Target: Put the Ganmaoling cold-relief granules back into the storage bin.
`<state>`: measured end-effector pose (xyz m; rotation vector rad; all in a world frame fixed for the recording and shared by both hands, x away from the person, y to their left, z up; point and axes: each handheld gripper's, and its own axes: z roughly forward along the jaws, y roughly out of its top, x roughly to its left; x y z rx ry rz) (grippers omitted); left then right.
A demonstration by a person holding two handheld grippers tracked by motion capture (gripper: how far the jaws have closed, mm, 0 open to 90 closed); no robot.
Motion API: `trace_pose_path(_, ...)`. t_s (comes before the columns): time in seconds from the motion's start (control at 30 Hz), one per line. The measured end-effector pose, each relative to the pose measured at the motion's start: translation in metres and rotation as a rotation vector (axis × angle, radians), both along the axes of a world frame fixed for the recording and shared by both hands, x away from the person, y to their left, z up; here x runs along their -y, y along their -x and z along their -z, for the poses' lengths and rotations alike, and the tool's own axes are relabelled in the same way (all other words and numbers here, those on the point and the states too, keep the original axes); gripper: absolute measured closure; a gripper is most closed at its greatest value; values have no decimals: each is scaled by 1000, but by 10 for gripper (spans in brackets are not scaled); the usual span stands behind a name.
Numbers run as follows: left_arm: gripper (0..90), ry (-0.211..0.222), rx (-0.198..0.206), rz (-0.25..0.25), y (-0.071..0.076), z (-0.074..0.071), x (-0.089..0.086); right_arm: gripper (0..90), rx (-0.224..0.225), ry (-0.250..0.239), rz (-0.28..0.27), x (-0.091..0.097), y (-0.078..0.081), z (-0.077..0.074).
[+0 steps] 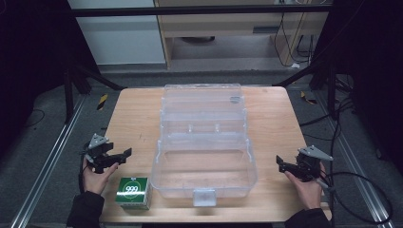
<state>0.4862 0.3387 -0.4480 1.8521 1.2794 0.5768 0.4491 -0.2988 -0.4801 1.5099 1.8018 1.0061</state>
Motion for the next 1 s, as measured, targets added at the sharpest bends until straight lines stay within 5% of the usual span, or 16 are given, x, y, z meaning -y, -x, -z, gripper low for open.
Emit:
trace_pose_path(0.57,172,-21,28,198,12,-37,1,79,2,43,-27,-5,5,-2)
trace_pose_path(1.0,194,-78,-3,341,22,-62,-8,78,12,60,-33,-5,6,-3)
